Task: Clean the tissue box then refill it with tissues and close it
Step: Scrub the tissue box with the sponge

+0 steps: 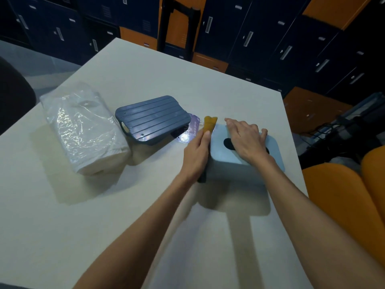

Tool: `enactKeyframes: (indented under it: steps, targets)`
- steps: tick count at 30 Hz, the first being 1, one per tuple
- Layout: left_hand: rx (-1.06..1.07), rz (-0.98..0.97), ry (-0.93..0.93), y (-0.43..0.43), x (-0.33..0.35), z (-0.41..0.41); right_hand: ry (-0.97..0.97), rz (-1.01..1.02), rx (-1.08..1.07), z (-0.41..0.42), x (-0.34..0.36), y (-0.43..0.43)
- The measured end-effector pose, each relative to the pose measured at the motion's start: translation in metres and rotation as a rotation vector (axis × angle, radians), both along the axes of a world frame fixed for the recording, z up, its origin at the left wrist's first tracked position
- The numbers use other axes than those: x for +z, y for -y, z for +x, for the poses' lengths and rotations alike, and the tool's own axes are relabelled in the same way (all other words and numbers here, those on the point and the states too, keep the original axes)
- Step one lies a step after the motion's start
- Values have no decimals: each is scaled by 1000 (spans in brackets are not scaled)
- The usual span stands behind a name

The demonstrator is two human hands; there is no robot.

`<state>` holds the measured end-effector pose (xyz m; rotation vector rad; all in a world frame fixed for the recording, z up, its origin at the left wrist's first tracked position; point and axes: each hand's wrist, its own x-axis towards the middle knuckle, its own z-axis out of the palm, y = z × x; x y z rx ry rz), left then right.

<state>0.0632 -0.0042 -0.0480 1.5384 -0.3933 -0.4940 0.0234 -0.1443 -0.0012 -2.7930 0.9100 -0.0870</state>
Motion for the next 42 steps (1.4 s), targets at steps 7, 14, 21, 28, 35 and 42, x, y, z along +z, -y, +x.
enactKeyframes:
  steps: [7, 14, 21, 28, 35, 42]
  targets:
    - [32, 107, -116, -12, -5, -28, -2, -28, 1, 0, -1, 0]
    - [8, 54, -105, -8, -3, -17, 1, -23, 0, 0, 0, 0]
    - [-26, 207, -134, -10, 6, -24, 4, -33, -12, 1, -3, 2]
    - [-1, -15, -95, -2, 5, -12, 6, -27, -21, 2, -2, 3]
    - [-52, 212, -77, -26, -12, -17, 2, -15, -16, -1, -4, 5]
    - [101, -85, -368, -39, -2, 37, 2, -9, -20, -2, -3, 3]
